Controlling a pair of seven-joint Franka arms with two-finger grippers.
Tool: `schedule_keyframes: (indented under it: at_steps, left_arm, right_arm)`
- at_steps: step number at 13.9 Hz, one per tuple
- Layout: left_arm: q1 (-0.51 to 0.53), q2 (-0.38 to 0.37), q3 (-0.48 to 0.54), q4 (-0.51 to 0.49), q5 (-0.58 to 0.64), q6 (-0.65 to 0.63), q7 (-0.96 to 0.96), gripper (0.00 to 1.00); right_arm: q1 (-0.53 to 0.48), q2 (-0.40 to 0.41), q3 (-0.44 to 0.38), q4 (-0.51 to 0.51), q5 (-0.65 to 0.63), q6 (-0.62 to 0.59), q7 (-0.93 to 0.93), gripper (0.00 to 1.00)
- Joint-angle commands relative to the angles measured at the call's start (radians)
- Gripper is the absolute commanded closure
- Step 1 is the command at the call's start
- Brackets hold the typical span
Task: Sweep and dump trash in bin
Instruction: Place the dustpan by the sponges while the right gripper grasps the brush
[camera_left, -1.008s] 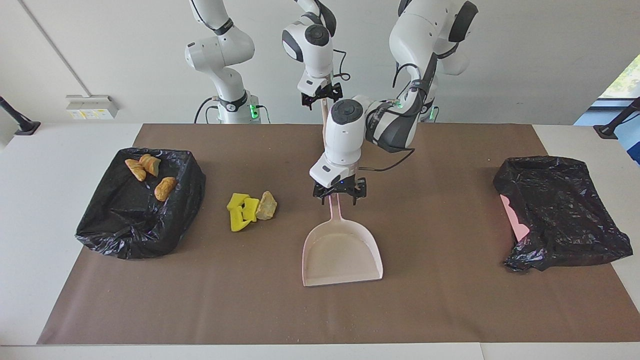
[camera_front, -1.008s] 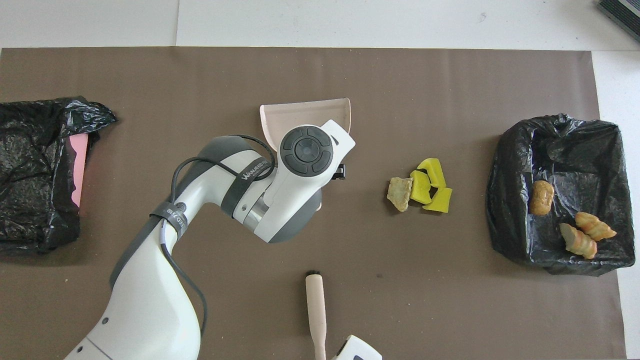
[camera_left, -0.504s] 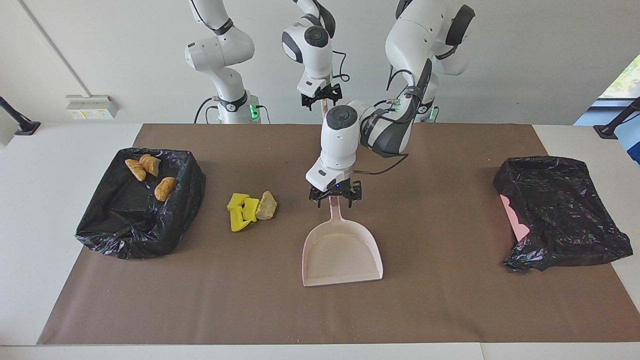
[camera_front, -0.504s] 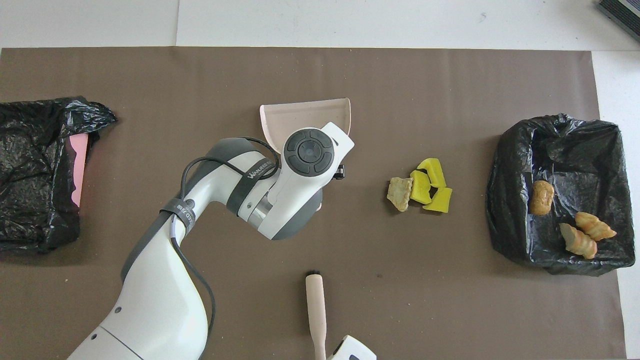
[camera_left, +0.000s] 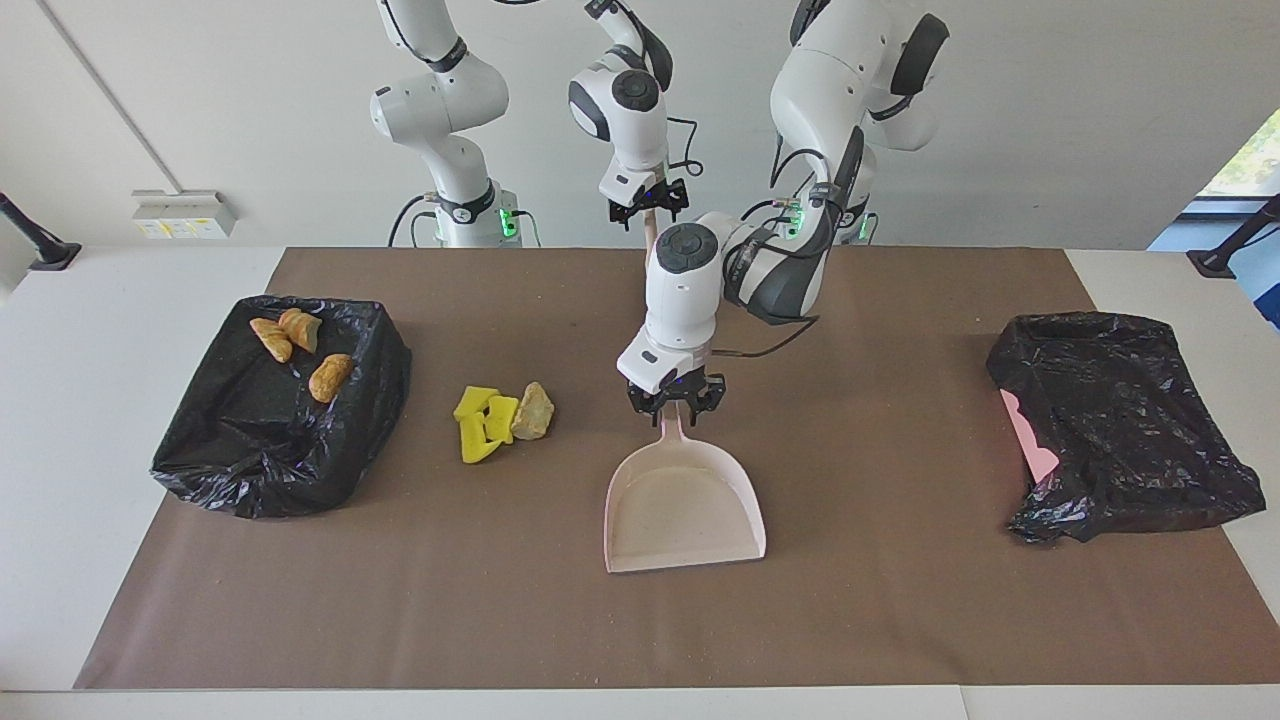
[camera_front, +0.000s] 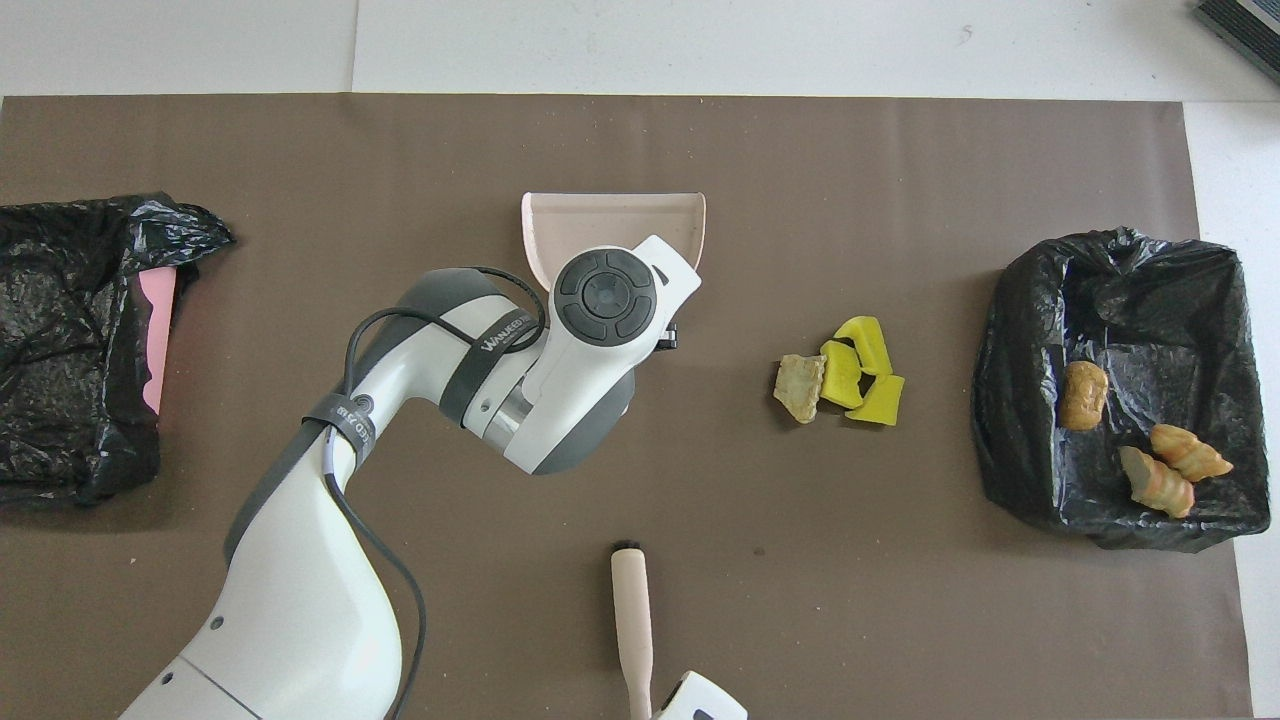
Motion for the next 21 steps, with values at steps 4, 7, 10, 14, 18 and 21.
schedule_keyframes:
  at_steps: [4, 7, 10, 14, 18, 21]
  left_arm:
    - [0.067, -0.14, -0.001, -0.05, 0.017, -0.178, 0.431, 1.0]
    - [0.084, -0.156, 0.001, -0.073, 0.017, -0.22, 0.727, 1.0]
    - [0.114, -0.179, -0.004, -0.134, 0.012, -0.203, 0.991, 1.0]
    - [0.079, -0.253, -0.005, -0.297, 0.011, -0.055, 1.223, 1.0]
    - [0.061, -0.258, -0.005, -0.314, 0.012, -0.053, 1.23, 1.0]
    - [0.023, -0.264, -0.005, -0.358, 0.014, -0.042, 1.239, 1.0]
  right_arm:
    - [-0.011, 0.006, -0.001, 0.004, -0.04, -0.002, 0.061, 1.0]
    - [-0.012, 0.005, -0.007, 0.015, -0.046, -0.034, 0.056, 1.0]
    - [-0.05, -0.044, -0.013, 0.056, -0.077, -0.15, 0.058, 1.0]
    - [-0.177, -0.167, -0.018, 0.08, -0.082, -0.358, -0.044, 1.0]
    - [-0.345, -0.242, -0.021, 0.145, -0.095, -0.516, -0.149, 1.0]
    - [-0.524, -0.238, -0.047, 0.209, -0.169, -0.561, -0.203, 1.0]
